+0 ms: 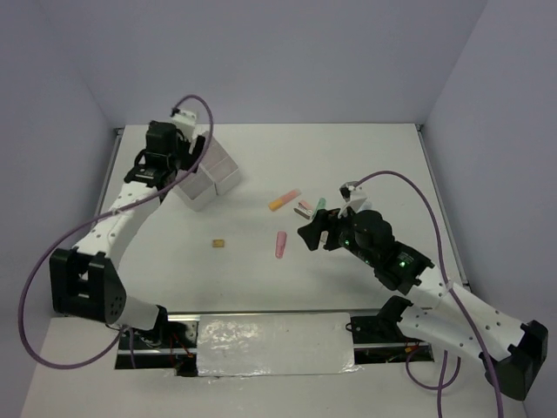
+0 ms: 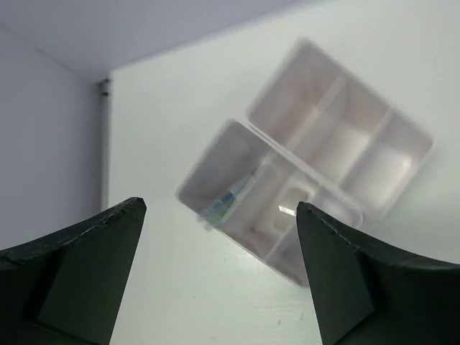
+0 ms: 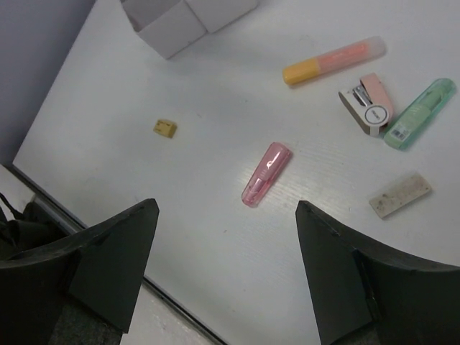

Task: Sort the stationery into containers
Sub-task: Place the stationery in the storage box, then pick up the stationery from the center of the board.

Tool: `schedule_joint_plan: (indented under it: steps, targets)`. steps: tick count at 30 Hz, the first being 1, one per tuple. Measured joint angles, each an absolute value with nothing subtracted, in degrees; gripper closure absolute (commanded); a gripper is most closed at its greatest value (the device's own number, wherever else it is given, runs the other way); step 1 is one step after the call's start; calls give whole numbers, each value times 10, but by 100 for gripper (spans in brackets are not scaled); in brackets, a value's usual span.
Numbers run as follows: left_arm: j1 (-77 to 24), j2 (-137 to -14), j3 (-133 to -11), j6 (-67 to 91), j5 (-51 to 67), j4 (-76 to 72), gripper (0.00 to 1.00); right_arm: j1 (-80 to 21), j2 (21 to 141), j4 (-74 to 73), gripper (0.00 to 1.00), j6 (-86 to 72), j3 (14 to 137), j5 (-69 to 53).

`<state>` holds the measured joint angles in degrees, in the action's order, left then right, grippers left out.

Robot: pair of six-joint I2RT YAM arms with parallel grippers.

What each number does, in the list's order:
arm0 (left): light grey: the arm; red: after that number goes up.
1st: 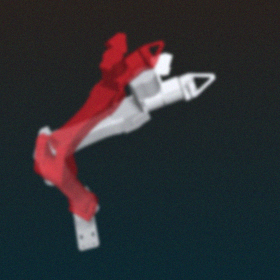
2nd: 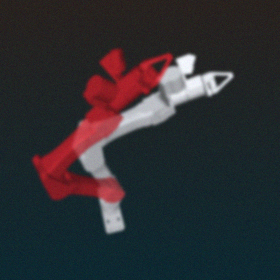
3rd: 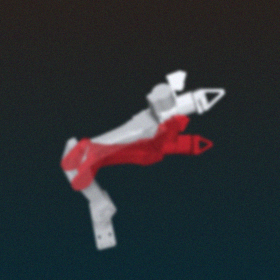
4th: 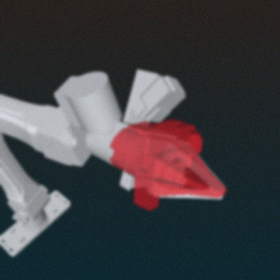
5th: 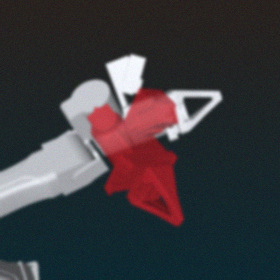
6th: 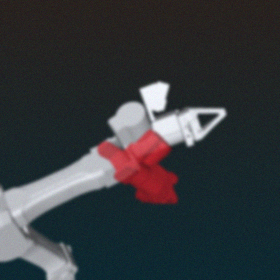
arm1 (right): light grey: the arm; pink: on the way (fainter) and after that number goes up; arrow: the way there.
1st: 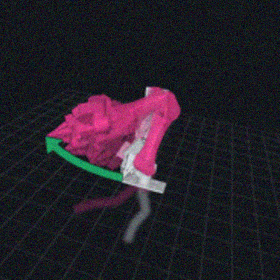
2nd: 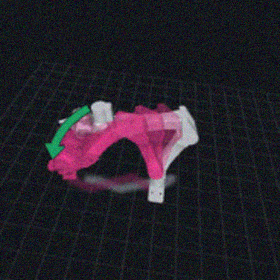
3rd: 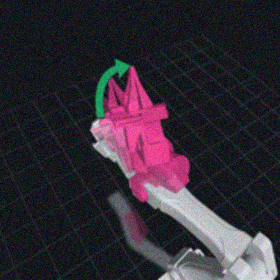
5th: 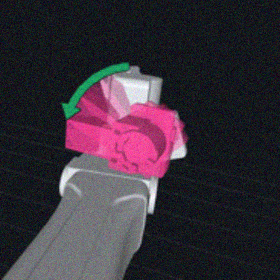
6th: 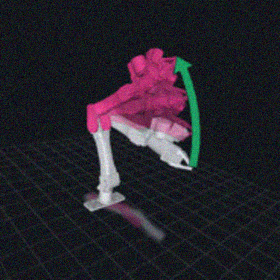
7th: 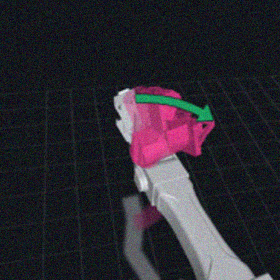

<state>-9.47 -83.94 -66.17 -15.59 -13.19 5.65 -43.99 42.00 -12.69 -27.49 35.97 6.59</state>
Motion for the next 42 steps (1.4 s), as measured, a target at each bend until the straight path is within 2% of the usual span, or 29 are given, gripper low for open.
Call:
schedule_joint_plan:
  steps: [4, 9, 13, 16, 19, 22, 25, 27, 32, 36, 42]
  targets:
    - [-86, -753, -731, -18, -204, 105, 1, -440, 489, -129, 15, -281, 376, 61]
    - [-69, -604, -746, 117, -199, 189, 1, -446, 587, -154, 15, -312, 406, 84]
    - [-69, -492, -670, 177, -136, 223, 1, -460, 627, -176, 14, -346, 428, 127]
    - [-69, -455, -594, 229, -98, 256, 1, -460, 624, -181, 14, -360, 428, 144]
    - [-91, -467, -514, 292, -81, 274, 1, -460, 619, -183, 14, -366, 428, 151]
    - [-182, -517, -453, 362, -120, 292, 1, -460, 616, -185, 14, -369, 428, 151]
    - [-289, -587, -452, 416, -174, 305, 1, -460, 609, -186, 15, -370, 427, 147]
    - [-325, -641, -469, 441, -199, 308, 1, -460, 599, -188, 14, -370, 425, 146]
    - [-333, -773, -493, 466, -241, 291, 1, -460, 557, -190, 14, -366, 407, 142]
    - [-332, -835, -493, 464, -251, 288, 10, -460, 528, -191, 14, -360, 393, 140]
    - [-331, -846, -493, 454, -247, 261, 22, -460, 523, -190, 15, -350, 388, 130]
